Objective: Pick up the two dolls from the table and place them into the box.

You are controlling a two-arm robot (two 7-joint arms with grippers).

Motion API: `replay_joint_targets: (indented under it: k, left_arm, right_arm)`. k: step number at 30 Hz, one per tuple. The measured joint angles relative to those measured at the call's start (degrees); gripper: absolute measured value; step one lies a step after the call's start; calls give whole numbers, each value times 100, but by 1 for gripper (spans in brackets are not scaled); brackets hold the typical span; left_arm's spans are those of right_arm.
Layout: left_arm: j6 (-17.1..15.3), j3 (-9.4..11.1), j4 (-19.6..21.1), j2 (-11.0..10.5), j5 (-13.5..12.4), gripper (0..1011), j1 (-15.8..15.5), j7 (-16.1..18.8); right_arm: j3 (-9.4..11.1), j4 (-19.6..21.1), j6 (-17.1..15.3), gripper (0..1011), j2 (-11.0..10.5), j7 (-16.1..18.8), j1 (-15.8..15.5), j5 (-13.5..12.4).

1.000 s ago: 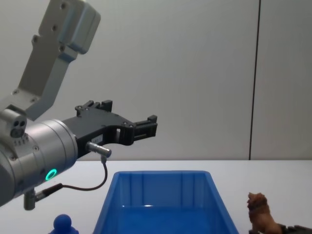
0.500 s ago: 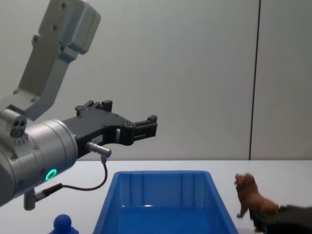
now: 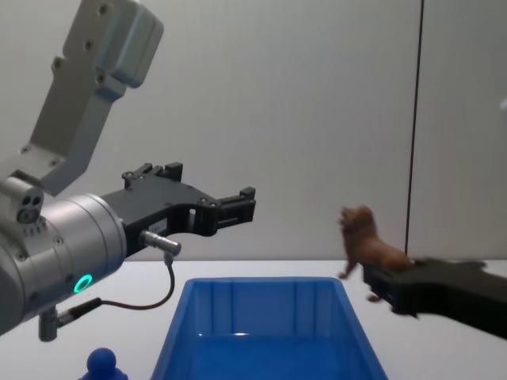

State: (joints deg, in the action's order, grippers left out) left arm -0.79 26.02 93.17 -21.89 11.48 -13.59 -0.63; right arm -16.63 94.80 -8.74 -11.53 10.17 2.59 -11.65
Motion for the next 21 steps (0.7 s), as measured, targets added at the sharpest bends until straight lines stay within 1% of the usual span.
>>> replay_joint_targets:
  k: [5,8,11,12,14,15,16,17,18,19,20,21]
  left_arm:
    - [0,0,0,0,0,1001,0,0]
    - [0,0,0,0,0,1001,0,0]
    - [0,0,0,0,0,1001,0,0]
    - [0,0,0,0,0,1002,0,0]
    - [0,0,0,0,0,1001,0,0]
    - [0,0,0,0,0,1001,0,0]
    - [0,0,0,0,0,1001,0,0]
    - [0,0,0,0,0,1001,0,0]
    - [0,0,0,0,0,1001,0,0]
    - [0,0,0,0,0,1001,0,0]
    - [0,0,0,0,0,1001,0,0]
    - [0,0,0,0,0,1001,0,0]
  right_arm:
    - [-56,-70,-35,304,116,245,163,-23]
    - [-112,-231,-99,304,231,437,319,-26]
    - [-155,-380,-151,304,319,566,434,-24]
    - [-155,-380,-151,304,319,566,434,-24]
    - [-184,-508,-191,321,385,650,521,-12]
    - [-202,-582,-210,359,422,680,570,0]
    - [-209,-619,-227,359,440,699,594,6]
    - [-219,-669,-238,422,462,713,623,13]
    - [-226,-702,-252,438,477,727,643,22]
    - [-241,-766,-270,500,508,740,684,36]
    - [-246,-792,-278,516,520,742,700,44]
    - [-250,-815,-285,560,531,743,714,53]
